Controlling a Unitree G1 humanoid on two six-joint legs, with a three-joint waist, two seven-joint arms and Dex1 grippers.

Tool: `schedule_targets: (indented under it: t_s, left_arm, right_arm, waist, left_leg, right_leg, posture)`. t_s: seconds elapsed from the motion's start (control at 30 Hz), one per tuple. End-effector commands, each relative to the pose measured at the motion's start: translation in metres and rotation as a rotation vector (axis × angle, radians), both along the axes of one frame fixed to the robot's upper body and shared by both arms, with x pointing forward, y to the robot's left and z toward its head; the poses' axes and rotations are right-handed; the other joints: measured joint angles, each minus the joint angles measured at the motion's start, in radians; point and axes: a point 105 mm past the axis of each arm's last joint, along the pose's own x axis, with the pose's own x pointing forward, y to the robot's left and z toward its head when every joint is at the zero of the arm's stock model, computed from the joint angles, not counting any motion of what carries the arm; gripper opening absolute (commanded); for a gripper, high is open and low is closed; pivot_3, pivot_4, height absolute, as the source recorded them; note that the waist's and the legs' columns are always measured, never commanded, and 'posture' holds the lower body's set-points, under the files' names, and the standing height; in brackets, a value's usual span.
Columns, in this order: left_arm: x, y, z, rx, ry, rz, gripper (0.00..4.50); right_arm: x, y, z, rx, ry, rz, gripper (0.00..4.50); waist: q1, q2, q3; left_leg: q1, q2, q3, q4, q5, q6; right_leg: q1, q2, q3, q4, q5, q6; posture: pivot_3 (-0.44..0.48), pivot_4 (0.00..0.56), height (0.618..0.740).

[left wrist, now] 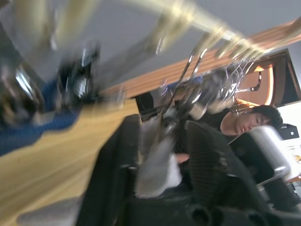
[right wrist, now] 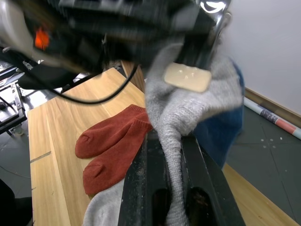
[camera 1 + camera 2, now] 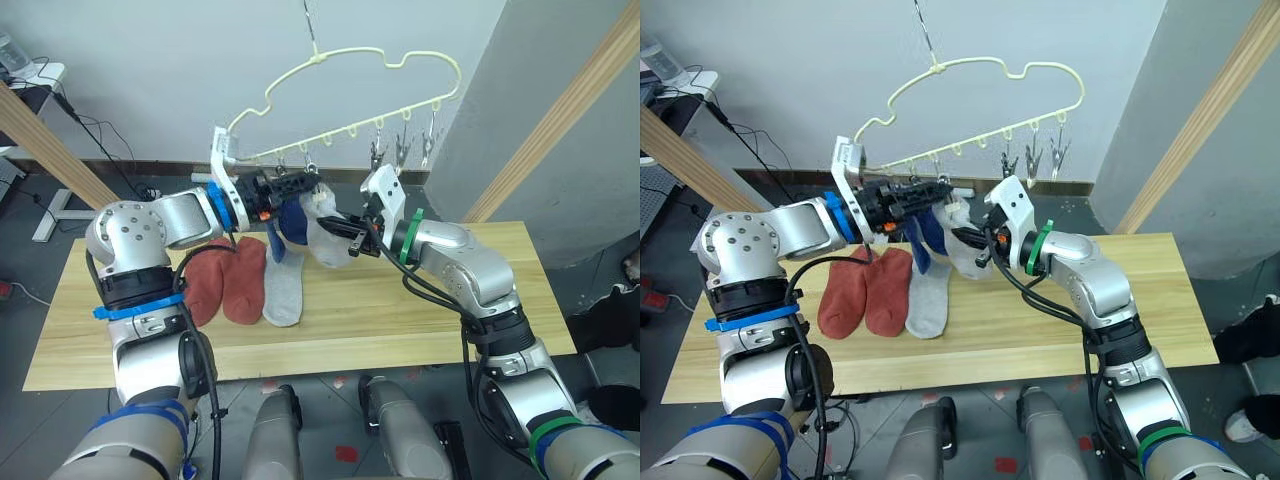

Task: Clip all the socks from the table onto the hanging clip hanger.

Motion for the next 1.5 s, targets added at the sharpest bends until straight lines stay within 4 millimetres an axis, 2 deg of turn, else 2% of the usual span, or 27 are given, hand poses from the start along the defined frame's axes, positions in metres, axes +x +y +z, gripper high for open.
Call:
schedule_targets:
  t_s: [0.03,0.17,0.2,0.23,0.27,0.37,0.43,0.57,0.63,0.77,0.87,0.97,1.27,1.4,1.5]
  left_arm:
    - [-0.005,0.001,0.018,-0.008,-0.079,-0.015,3.08]
    - [-0.008,0.005,0.022,0.042,-0.134,-0.005,4.27]
    - [-0.012,0.007,0.023,0.063,-0.161,-0.001,4.50]
    - [-0.019,0.009,0.025,0.093,-0.204,-0.011,4.50]
    - [-0.025,0.010,0.026,0.115,-0.233,-0.020,4.50]
    - [-0.039,0.016,0.030,0.156,-0.310,-0.025,4.50]
    - [-0.047,0.019,0.023,0.230,-0.351,-0.044,4.50]
    - [-0.055,0.020,0.019,0.232,-0.368,-0.080,4.50]
    - [-0.053,0.025,0.014,0.290,-0.440,-0.023,4.50]
    - [-0.058,0.033,-0.002,0.364,-0.538,0.048,4.50]
    - [-0.056,0.040,0.001,0.388,-0.644,0.158,4.50]
    - [-0.063,0.034,-0.007,0.433,-0.669,0.101,4.50]
    - [-0.090,0.030,0.005,0.327,-0.795,0.025,4.50]
    - [-0.103,0.037,0.012,0.320,-0.958,0.063,4.50]
    - [-0.110,0.038,0.007,0.326,-1.002,0.044,4.50]
  right_arm:
    - [0.003,0.002,0.012,0.022,-0.051,-0.010,0.00]
    - [0.011,0.004,0.012,0.032,-0.048,-0.038,0.00]
    - [0.013,0.004,0.011,0.034,-0.037,-0.043,0.28]
    - [0.015,0.004,0.008,0.030,-0.031,-0.049,0.66]
    - [0.017,0.004,0.007,0.026,-0.028,-0.052,0.81]
    - [0.015,-0.003,0.001,0.007,-0.021,-0.063,1.87]
    - [0.009,-0.013,-0.003,-0.001,-0.005,-0.068,2.49]
    - [-0.001,-0.027,-0.009,-0.012,0.021,-0.080,3.90]
    - [-0.005,-0.036,-0.010,-0.025,0.014,-0.118,4.48]
    - [-0.006,-0.052,0.001,-0.025,-0.070,-0.253,4.48]
    - [-0.005,-0.055,0.016,0.034,-0.128,-0.344,4.48]
    - [-0.002,-0.054,0.027,0.068,-0.183,-0.429,4.48]
    - [-0.003,-0.038,0.050,0.159,-0.302,-0.530,4.48]
    - [-0.002,-0.027,0.055,0.184,-0.335,-0.537,4.48]
    - [0.001,-0.024,0.059,0.196,-0.362,-0.550,4.48]
  waist:
    - [0.000,0.000,0.000]
    - [0.000,0.000,0.000]
    - [-0.001,0.000,0.000]
    - [-0.001,0.000,0.000]
    - [-0.003,0.000,0.000]
    - [-0.001,0.000,0.000]
    - [0.003,0.000,0.000]
    - [0.023,0.000,0.000]
    - [0.025,0.000,0.000]
    - [0.029,0.000,0.000]
    - [0.031,0.000,0.000]
    - [0.031,0.000,0.000]
    - [0.032,0.000,0.000]
    - [0.030,0.000,0.000]
    - [0.032,0.000,0.000]
  left_leg:
    - [0.000,0.000,0.000,0.000,0.000,0.000]
    - [0.000,0.000,0.000,0.000,0.000,0.000]
    - [0.000,0.000,0.000,0.000,0.000,0.000]
    - [0.000,0.000,0.000,-0.001,0.000,0.000]
    - [0.000,0.000,0.000,-0.001,0.000,0.000]
    - [0.000,0.000,0.001,-0.003,0.000,-0.001]
    - [0.000,0.000,0.001,-0.005,0.000,-0.001]
    - [0.001,0.000,0.001,-0.007,0.000,-0.001]
    - [0.000,-0.001,0.001,-0.006,0.000,-0.001]
    - [0.001,0.000,0.002,-0.008,0.000,0.000]
    - [0.001,0.000,0.003,-0.009,0.000,0.000]
    - [0.001,0.001,0.002,-0.009,0.000,0.000]
    - [0.001,0.000,0.002,-0.010,0.000,0.000]
    - [0.001,0.001,0.003,-0.010,0.000,0.000]
    - [0.001,0.001,0.002,-0.010,0.000,0.000]
  right_leg:
    - [0.000,0.000,0.000,0.000,0.000,0.000]
    - [0.000,0.000,0.000,0.000,0.000,0.000]
    - [-0.001,0.000,0.000,0.000,0.000,0.000]
    - [-0.001,0.000,0.000,0.000,0.000,0.000]
    - [-0.001,0.000,0.000,-0.001,0.000,0.000]
    - [-0.002,0.000,0.001,-0.001,0.000,0.000]
    - [-0.002,0.000,0.000,-0.001,0.000,0.000]
    - [-0.002,-0.001,0.000,-0.002,0.000,0.000]
    - [-0.001,-0.001,0.000,-0.003,0.000,0.000]
    - [-0.001,-0.001,0.001,-0.005,0.000,-0.001]
    - [-0.002,-0.001,0.001,-0.005,-0.001,-0.001]
    - [-0.002,0.000,0.001,-0.005,-0.001,-0.001]
    - [-0.002,-0.001,0.001,-0.006,-0.001,-0.001]
    - [-0.002,0.000,0.001,-0.007,-0.001,-0.001]
    - [-0.002,0.000,0.001,-0.006,-0.001,-0.002]
  posture:
    - [-0.074,0.295,0.740]
    - [-0.075,0.292,0.740]
    - [-0.073,0.292,0.740]
    - [-0.072,0.293,0.740]
    - [-0.072,0.293,0.740]
    - [-0.060,0.298,0.740]
    - [-0.047,0.303,0.740]
    - [-0.040,0.307,0.740]
    - [-0.029,0.318,0.740]
    - [-0.022,0.323,0.740]
    - [-0.018,0.321,0.740]
    - [-0.014,0.320,0.740]
    - [-0.008,0.311,0.740]
    - [-0.001,0.308,0.740]
    - [-0.001,0.308,0.740]
